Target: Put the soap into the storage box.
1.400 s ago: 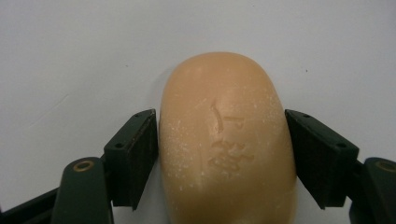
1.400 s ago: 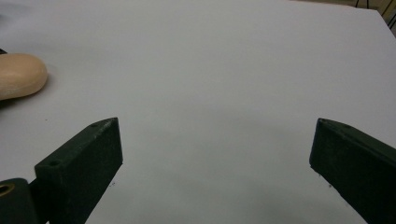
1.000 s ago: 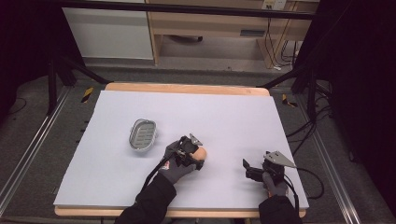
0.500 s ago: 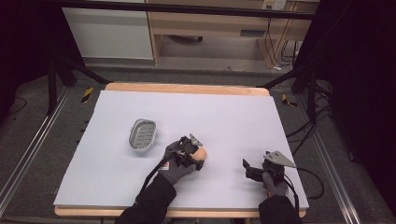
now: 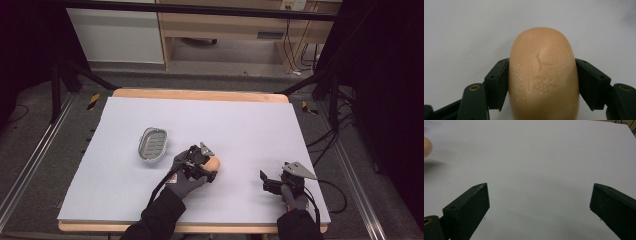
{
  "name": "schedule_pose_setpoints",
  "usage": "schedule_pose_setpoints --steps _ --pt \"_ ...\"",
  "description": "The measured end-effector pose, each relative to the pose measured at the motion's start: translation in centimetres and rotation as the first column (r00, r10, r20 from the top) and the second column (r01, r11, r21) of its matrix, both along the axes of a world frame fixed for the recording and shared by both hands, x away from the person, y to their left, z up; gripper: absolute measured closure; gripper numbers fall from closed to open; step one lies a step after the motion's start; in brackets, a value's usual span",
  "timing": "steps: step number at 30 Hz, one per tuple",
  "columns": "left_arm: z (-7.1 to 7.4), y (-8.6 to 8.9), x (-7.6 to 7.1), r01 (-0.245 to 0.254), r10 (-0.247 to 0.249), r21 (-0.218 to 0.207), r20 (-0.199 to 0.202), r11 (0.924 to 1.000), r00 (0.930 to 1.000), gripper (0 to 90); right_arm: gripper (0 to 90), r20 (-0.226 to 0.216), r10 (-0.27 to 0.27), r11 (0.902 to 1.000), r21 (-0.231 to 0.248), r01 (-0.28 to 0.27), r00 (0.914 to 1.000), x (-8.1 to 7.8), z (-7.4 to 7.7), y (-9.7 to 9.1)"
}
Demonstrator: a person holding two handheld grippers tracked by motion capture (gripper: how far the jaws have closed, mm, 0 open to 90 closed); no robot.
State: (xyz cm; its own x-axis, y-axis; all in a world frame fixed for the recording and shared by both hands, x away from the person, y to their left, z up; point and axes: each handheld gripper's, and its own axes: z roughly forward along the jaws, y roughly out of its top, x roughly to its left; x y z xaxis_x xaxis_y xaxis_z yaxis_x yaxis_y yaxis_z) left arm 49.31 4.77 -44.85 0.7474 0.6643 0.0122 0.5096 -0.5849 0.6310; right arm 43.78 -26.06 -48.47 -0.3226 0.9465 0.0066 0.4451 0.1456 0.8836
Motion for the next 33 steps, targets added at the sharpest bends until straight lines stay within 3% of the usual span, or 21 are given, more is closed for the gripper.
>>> schedule_pose_setpoints --steps 23,33 --pt "2.2 3.5 -0.7 -0.051 0.053 -0.055 0.025 0.9972 0.9983 32.0 2.8 0.002 -0.004 1.0 -0.009 0.004 1.0 0.0 0.0 0.0" --pt "2.9 5.4 -0.6 -0.08 0.083 -0.056 0.037 0.9952 0.9959 32.0 2.8 0.001 -0.004 0.9999 -0.009 0.004 1.0 0.0 0.0 0.1"
